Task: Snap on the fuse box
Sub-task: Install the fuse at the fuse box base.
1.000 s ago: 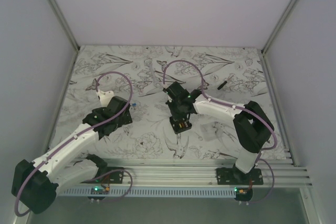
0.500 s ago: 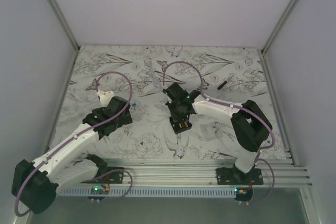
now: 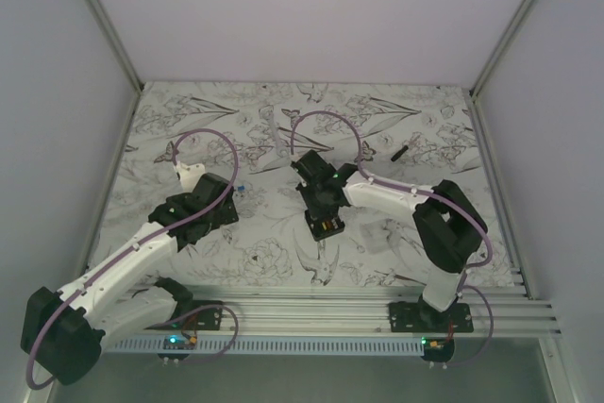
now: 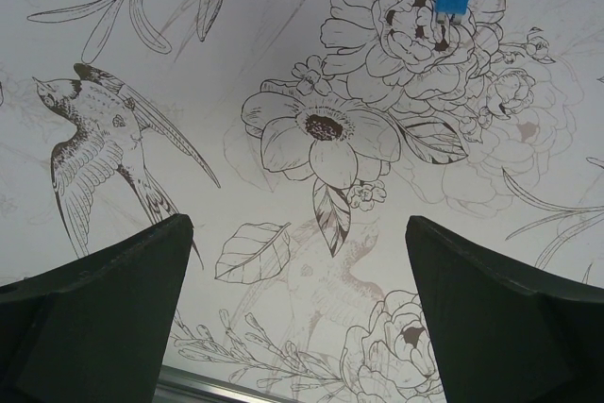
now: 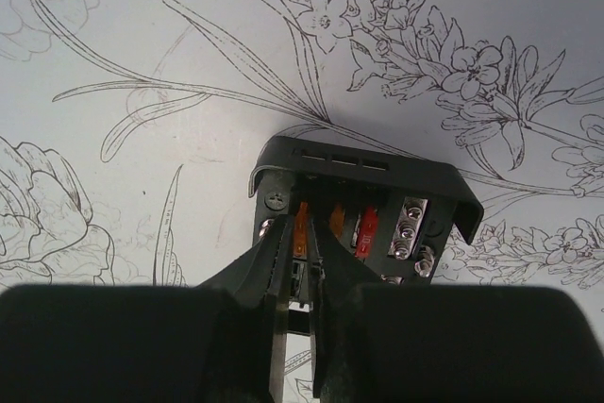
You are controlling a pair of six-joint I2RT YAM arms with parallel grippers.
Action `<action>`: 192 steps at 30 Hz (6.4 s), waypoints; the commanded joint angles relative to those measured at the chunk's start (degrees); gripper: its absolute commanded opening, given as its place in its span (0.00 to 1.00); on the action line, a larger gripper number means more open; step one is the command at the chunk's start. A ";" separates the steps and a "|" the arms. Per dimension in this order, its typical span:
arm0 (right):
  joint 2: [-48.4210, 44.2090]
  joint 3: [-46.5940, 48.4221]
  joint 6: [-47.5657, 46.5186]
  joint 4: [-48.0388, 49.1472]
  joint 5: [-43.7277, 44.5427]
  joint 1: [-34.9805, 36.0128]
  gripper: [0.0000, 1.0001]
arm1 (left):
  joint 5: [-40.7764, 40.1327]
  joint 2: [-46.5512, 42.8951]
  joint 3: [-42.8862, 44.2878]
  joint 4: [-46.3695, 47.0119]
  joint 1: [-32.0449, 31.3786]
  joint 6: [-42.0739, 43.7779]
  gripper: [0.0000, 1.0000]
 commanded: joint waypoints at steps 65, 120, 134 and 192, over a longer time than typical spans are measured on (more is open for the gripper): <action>4.34 -5.09 -2.18 -3.42 2.20 -2.10 0.00 | 0.36 -0.70 0.54 -2.12 0.48 -0.05 1.00; -0.73 1.65 -4.60 -3.30 7.53 3.28 0.25 | 1.24 -2.13 0.66 -2.52 0.48 0.14 1.00; -0.25 2.60 -4.90 -4.22 5.95 1.84 0.06 | 1.16 -2.09 0.72 -2.60 0.48 0.13 1.00; 4.34 0.70 -5.05 -5.62 2.97 -3.33 0.18 | 1.60 -2.50 0.85 -2.91 0.56 0.15 1.00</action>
